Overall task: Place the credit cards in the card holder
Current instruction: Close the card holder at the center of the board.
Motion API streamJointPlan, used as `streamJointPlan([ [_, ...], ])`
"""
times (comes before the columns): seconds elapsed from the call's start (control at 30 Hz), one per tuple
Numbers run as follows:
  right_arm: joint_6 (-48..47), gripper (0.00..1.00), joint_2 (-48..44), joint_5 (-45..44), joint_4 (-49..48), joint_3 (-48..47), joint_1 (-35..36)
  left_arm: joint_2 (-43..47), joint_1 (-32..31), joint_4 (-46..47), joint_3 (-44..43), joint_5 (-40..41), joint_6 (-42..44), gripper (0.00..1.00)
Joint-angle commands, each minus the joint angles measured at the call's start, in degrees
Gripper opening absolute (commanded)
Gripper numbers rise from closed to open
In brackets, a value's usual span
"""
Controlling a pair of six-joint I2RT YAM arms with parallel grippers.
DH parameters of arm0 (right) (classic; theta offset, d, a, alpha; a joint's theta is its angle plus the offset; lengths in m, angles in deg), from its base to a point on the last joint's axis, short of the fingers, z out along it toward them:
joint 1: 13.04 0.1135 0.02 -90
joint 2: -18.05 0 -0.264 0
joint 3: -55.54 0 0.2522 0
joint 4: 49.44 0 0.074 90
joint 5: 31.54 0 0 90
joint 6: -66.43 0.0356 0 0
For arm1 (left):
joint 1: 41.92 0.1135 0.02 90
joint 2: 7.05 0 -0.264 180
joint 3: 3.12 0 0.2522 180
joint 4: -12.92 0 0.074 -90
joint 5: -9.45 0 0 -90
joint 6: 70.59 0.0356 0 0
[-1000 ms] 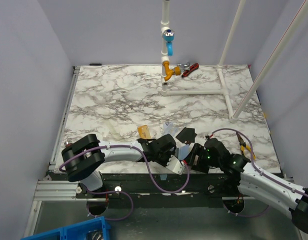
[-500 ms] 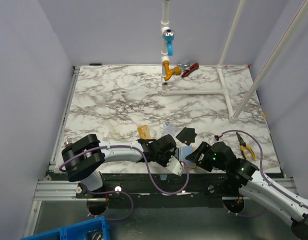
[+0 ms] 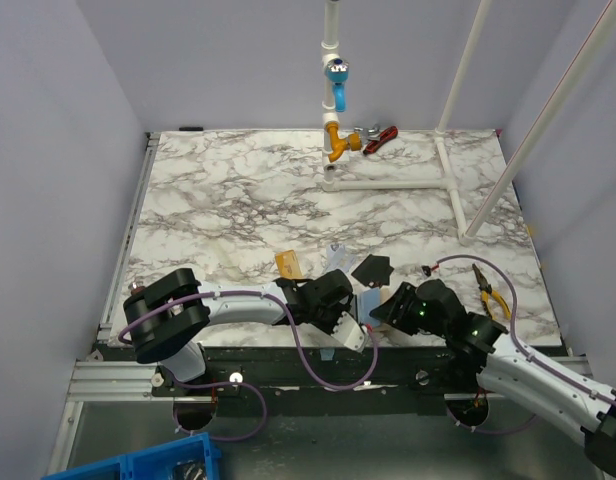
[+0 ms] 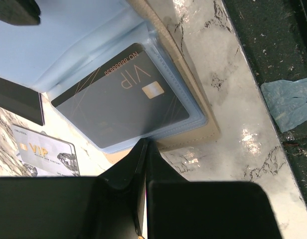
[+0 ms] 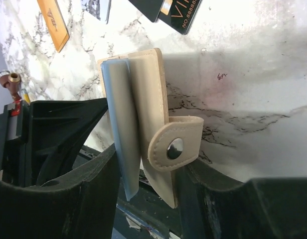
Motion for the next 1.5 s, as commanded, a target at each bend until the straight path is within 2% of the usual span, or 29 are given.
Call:
streamJointPlan([
  [0.0,-1.97,0.47,4.85,-1.35,-7.04,0.24,-0.11,-1.26,-0.35,-3.97,0.06,-0.55,-0.17,0.02],
  [0.17,-4.72,0.42,13.27,-0.09,-10.22,-2.37,-0.06,0.08,0.34,-6.49,-2.13,-2.39,-2.67,0.02],
  [0.27,-6.27,0.34,16.13,-0.16,-10.39,-4.29,-0.07,2.14,2.21,-8.76,-4.04,-4.99,-5.11,0.02],
  [0.43,-8.50,0.03,15.39,0.03,-10.26,-6.11,-0.07,5.72,8.17,-13.44,-8.24,-11.89,-11.06,0.04],
  [0.47,-8.87,0.01,14.98,0.56,-9.98,-6.71,-0.05,6.52,9.65,-14.24,-8.73,-14.24,-12.07,0.04],
  [0.6,-10.72,0.01,13.87,2.79,-8.36,-8.82,-0.11,9.67,15.82,-16.54,-10.47,-22.02,-16.54,0.10],
  [0.73,-13.77,0.01,13.06,6.21,-7.77,-10.13,-0.01,12.35,19.22,-17.06,-10.09,-25.30,-17.97,0.21],
  [0.9,-18.16,0.01,11.07,8.11,-3.57,-15.46,-0.05,14.66,25.56,-16.13,-9.26,-30.67,-19.62,0.21],
  [1.03,-20.27,0.01,9.39,12.14,-2.22,-18.12,-0.03,14.40,33.47,-12.67,-8.98,-36.22,-24.49,0.22],
  [1.13,-21.03,0.01,9.14,15.85,-2.30,-19.81,-0.06,13.35,37.43,-9.28,-8.27,-37.53,-27.20,0.22],
  [1.33,-23.19,0.01,10.66,23.29,-4.19,-24.84,-0.01,11.82,39.97,-4.58,-6.79,-40.89,-29.28,0.22],
  [1.47,-22.19,0.01,9.32,21.88,-6.07,-27.89,-0.04,12.30,40.49,-7.79,-6.71,-46.74,-25.83,0.22],
])
